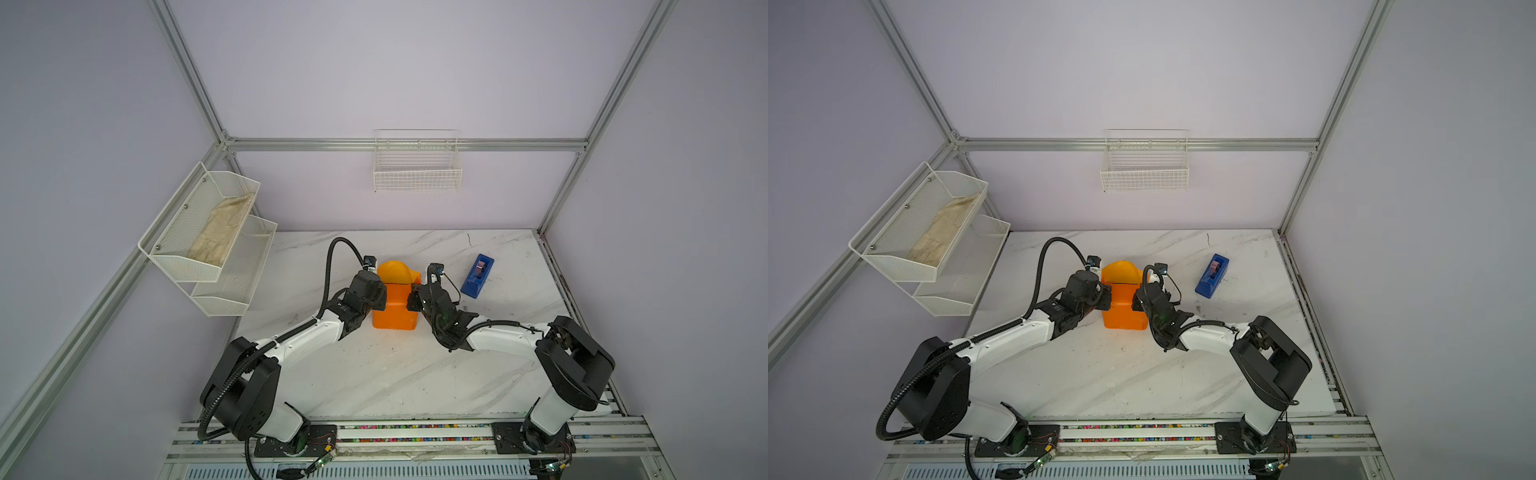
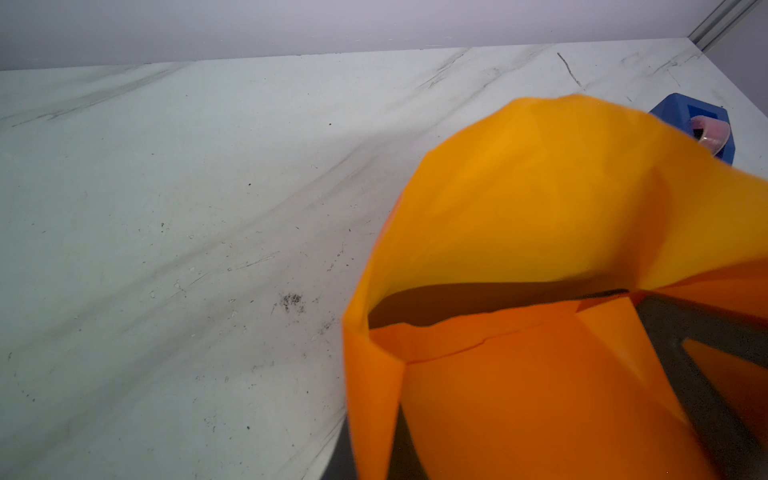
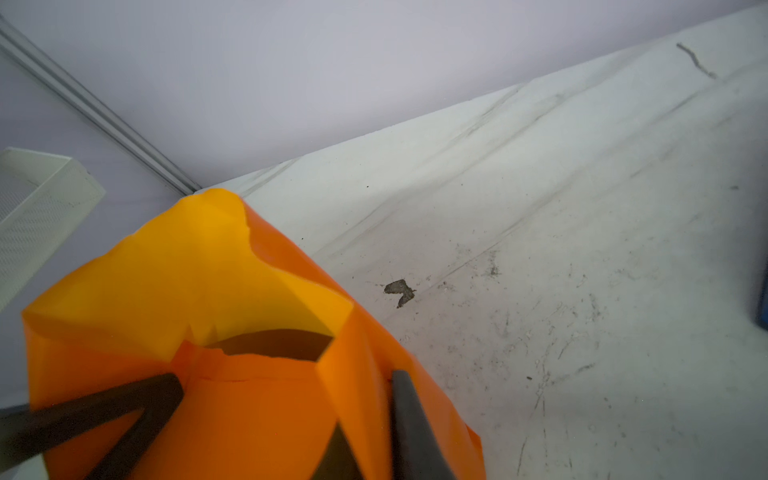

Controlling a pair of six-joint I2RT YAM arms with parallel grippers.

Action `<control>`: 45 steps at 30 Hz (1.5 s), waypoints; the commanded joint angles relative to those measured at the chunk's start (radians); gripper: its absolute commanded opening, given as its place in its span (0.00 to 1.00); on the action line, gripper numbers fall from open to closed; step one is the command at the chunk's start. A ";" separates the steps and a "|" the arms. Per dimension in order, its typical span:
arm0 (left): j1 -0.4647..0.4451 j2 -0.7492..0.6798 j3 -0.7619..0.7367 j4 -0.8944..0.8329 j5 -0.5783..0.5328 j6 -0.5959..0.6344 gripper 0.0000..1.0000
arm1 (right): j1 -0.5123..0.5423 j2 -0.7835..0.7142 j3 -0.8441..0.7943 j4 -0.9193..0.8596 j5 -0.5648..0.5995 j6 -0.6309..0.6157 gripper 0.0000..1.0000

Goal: Wrap the gift box in paper

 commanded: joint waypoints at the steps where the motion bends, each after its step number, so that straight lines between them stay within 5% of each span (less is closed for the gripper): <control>1: -0.022 0.050 0.044 -0.112 0.077 -0.030 0.05 | 0.006 -0.030 -0.014 -0.049 -0.035 0.030 0.42; 4: -0.022 0.056 0.052 -0.118 0.076 -0.031 0.05 | 0.006 -0.038 -0.028 -0.028 -0.059 0.052 0.52; 6: -0.021 0.056 0.056 -0.121 0.074 -0.032 0.05 | 0.006 -0.033 -0.036 -0.013 -0.067 0.062 0.51; 13: -0.022 0.056 0.052 -0.123 0.070 -0.040 0.03 | 0.006 -0.006 -0.029 -0.069 -0.020 0.066 0.14; 18: -0.022 0.049 0.055 -0.129 0.067 -0.038 0.03 | 0.006 -0.065 -0.027 -0.105 -0.002 0.051 0.36; 26: -0.022 0.048 0.059 -0.136 0.059 -0.039 0.03 | 0.006 -0.193 -0.018 -0.155 -0.086 0.036 0.56; 33: -0.022 0.051 0.061 -0.136 0.064 -0.041 0.03 | 0.005 -0.150 -0.007 -0.158 -0.086 0.061 0.77; 37: -0.022 0.052 0.061 -0.136 0.063 -0.041 0.03 | -0.003 -0.076 0.026 -0.158 -0.076 0.077 0.79; 45: -0.022 0.058 0.062 -0.136 0.067 -0.047 0.03 | -0.016 0.029 0.097 -0.149 -0.051 0.049 0.64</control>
